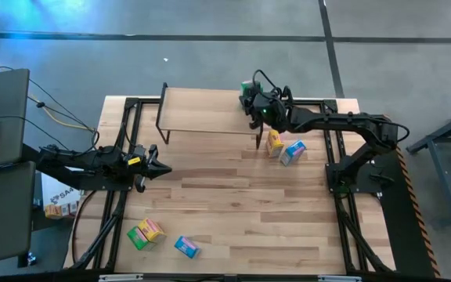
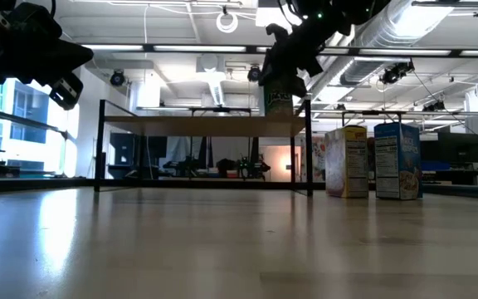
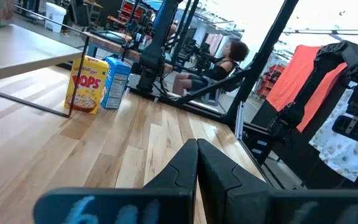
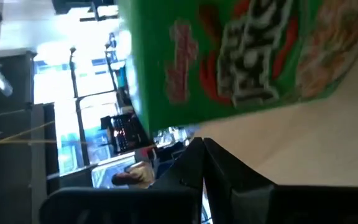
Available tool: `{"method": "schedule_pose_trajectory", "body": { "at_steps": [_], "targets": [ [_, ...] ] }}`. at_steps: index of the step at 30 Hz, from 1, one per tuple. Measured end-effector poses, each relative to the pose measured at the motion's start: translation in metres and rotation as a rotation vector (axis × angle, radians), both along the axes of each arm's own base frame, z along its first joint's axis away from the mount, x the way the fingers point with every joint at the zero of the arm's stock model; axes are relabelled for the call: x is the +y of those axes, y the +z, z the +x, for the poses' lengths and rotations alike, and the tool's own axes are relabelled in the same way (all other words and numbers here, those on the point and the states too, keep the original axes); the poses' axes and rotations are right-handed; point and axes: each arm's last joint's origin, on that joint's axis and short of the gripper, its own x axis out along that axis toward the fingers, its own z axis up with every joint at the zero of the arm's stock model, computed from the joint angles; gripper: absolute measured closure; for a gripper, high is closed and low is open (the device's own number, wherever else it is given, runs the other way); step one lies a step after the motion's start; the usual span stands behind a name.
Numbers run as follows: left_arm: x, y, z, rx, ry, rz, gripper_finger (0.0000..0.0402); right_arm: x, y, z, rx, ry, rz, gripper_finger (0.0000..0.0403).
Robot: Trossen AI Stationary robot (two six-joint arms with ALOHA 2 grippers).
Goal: Stack cereal on shelf
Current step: Put the top green cereal box on the shelf
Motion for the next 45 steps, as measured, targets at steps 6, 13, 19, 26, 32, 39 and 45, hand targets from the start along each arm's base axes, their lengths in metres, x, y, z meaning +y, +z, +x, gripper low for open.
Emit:
{"method": "schedule_pose_trajectory", "body": {
  "at_steps": [6,13,19,26,32,39,45],
  "targets": [
    [0.000,0.000,0.000,0.000,0.000,0.000,0.0401,0.002,0.003,0.002,0.088,0.140,-0.050,0.0403],
    [0.000,0.000,0.000,0.000,0.000,0.000,0.0401,-0.012,0.021,-0.009,0.466,0.544,-0.214,0.0403],
    [0.000,0.000,0.000,0.000,0.000,0.000,0.0401,-0.021,0.056,-0.026,0.910,0.704,-0.402,0.0403],
    [0.000,0.000,0.000,0.000,0.000,0.000,0.0401,-0.002,0.041,-0.005,1.165,0.847,-0.578,0.0403],
    [0.000,0.000,0.000,0.000,0.000,0.000,0.0401,-0.001,0.022,0.010,1.360,0.853,-0.662,0.0403],
    [0.000,0.000,0.000,0.000,0.000,0.000,0.0401,-0.004,0.011,0.016,1.421,0.864,-0.662,0.0403],
    [0.000,0.000,0.000,0.000,0.000,0.000,0.0401,-0.007,0.001,0.024,1.447,0.874,-0.675,0.0403]
  ]
}}
